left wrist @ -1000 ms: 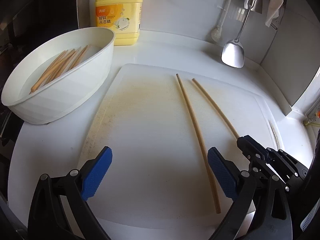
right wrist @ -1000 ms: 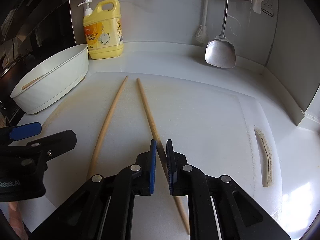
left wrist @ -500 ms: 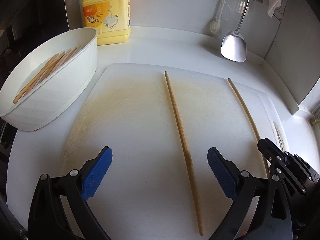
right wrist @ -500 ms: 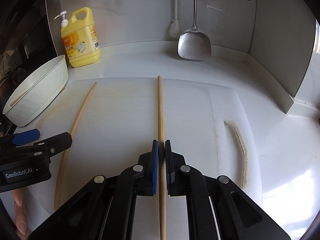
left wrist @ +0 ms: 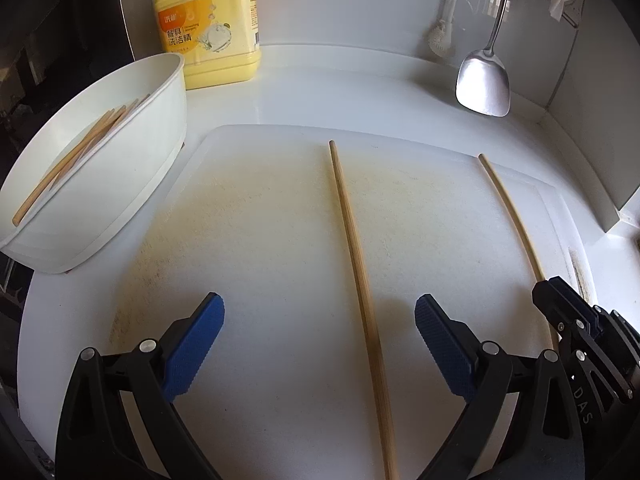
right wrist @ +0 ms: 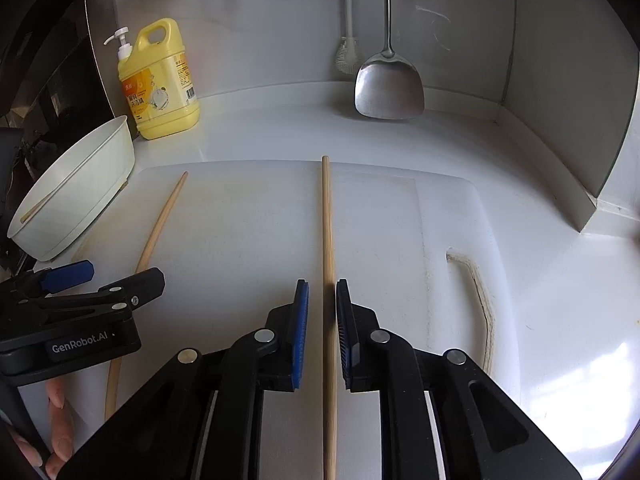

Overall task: Organize utensils
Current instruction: 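Close the left tool on the other wooden chopstick, then carry both held chopsticks over the water basin and lower them, then open the right tool while the left tool opens, dropping both chopsticks in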

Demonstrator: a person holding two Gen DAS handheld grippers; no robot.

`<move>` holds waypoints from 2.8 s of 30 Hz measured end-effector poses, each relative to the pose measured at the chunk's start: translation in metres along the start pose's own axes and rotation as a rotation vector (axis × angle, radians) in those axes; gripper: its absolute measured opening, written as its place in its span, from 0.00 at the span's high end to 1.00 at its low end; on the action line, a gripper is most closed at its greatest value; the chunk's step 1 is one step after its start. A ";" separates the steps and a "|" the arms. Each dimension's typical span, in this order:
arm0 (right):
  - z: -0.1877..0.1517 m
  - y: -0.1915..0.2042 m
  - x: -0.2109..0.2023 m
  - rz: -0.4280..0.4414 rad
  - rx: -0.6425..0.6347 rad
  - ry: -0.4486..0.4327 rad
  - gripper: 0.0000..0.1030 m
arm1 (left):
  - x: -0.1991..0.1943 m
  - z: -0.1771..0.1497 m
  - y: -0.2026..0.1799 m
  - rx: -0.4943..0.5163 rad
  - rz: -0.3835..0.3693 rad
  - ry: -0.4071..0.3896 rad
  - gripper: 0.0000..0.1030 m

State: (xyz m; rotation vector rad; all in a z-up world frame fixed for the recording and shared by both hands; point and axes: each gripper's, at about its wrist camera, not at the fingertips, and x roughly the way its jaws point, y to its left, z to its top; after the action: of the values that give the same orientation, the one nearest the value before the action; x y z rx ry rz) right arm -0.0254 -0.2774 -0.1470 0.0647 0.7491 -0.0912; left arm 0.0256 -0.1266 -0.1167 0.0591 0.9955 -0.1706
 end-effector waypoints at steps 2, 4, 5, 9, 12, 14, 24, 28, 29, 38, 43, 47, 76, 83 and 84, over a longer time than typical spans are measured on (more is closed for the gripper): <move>0.002 0.003 0.003 -0.010 -0.018 0.003 0.78 | 0.001 0.001 -0.001 -0.001 0.005 0.000 0.07; 0.005 0.005 0.005 -0.022 -0.024 0.004 0.78 | 0.002 0.002 -0.002 -0.003 0.006 -0.002 0.07; 0.005 0.005 0.006 -0.026 -0.028 0.001 0.78 | 0.001 0.002 -0.003 0.000 0.007 -0.006 0.10; 0.004 0.010 0.006 -0.040 -0.048 -0.006 0.83 | -0.005 -0.001 -0.010 0.031 -0.008 -0.044 0.34; 0.002 0.018 0.005 -0.066 -0.091 -0.009 0.92 | -0.009 -0.004 -0.017 0.055 -0.021 -0.063 0.53; 0.002 0.021 0.005 -0.074 -0.100 -0.013 0.92 | -0.012 -0.006 -0.021 0.065 -0.030 -0.069 0.73; 0.000 0.017 0.000 -0.033 -0.048 -0.008 0.94 | -0.017 -0.010 -0.016 0.056 -0.083 -0.039 0.93; 0.000 0.018 -0.010 -0.004 -0.013 -0.010 0.94 | -0.032 -0.011 -0.011 0.050 -0.103 -0.033 0.93; 0.001 0.018 -0.014 0.004 -0.005 -0.015 0.94 | -0.037 -0.010 -0.008 0.048 -0.105 -0.028 0.93; 0.023 0.045 -0.064 0.087 0.022 -0.040 0.94 | -0.106 0.018 0.039 0.016 -0.073 -0.034 0.93; 0.044 0.081 -0.078 0.146 -0.017 -0.030 0.94 | -0.132 0.031 0.087 -0.051 -0.043 -0.050 0.93; 0.069 0.116 -0.080 0.186 -0.042 -0.048 0.94 | -0.144 0.044 0.131 -0.085 -0.016 -0.081 0.93; 0.165 0.337 0.076 0.299 -0.102 0.149 0.94 | -0.016 0.116 0.319 -0.165 -0.002 0.056 0.93; 0.164 0.325 0.070 0.288 -0.123 0.166 0.65 | -0.024 0.112 0.328 -0.200 0.079 0.048 0.31; 0.164 0.322 0.068 0.290 -0.129 0.167 0.64 | -0.029 0.110 0.330 -0.208 0.097 0.037 0.29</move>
State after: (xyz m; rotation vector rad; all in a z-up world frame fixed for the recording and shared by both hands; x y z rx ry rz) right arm 0.1687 0.0236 -0.0651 0.0573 0.9037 0.2410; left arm 0.1578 0.1881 -0.0419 -0.0792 1.0405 0.0232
